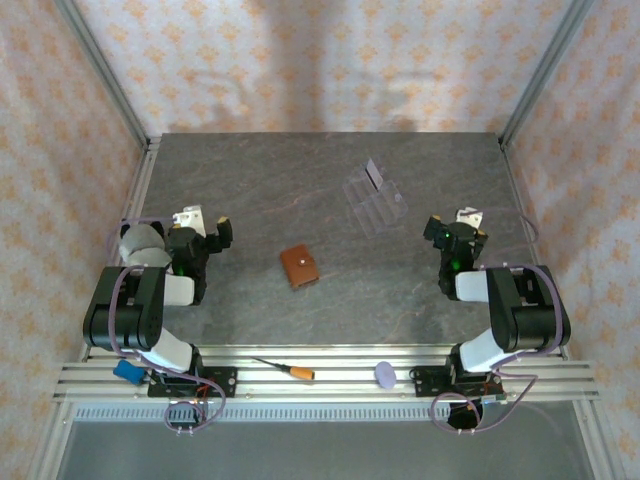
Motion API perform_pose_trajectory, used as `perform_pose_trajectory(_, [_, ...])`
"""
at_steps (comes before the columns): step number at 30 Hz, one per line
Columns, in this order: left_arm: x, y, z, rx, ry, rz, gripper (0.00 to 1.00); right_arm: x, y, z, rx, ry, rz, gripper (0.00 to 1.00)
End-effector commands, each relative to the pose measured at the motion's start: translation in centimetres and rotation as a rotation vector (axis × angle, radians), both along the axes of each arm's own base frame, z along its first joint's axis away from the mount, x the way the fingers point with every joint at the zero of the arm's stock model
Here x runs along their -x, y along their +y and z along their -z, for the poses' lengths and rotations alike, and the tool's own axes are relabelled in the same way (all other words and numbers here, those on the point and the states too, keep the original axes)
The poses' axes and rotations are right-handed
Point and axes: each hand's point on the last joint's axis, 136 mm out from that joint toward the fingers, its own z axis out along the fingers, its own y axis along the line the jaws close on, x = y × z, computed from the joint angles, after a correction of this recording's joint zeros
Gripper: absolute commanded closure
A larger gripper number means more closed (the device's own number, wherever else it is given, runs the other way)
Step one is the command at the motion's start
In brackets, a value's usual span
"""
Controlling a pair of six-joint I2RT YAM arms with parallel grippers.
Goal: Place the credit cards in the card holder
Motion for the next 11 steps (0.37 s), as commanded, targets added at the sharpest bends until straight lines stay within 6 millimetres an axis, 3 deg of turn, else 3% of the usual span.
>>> perform_pose_trajectory(1, [-0.42,0.32,-0.87,-0.006,-0.021,-0.024,0.01,-0.74,0.23,-0.53,0.025,-0.001,-0.012,0.01])
perform_pose_trajectory(11, [-0.35,0.3,-0.86,-0.006,-0.024,-0.023,0.01,-0.72,0.26,-0.63,0.024,-0.005,-0.013,0.01])
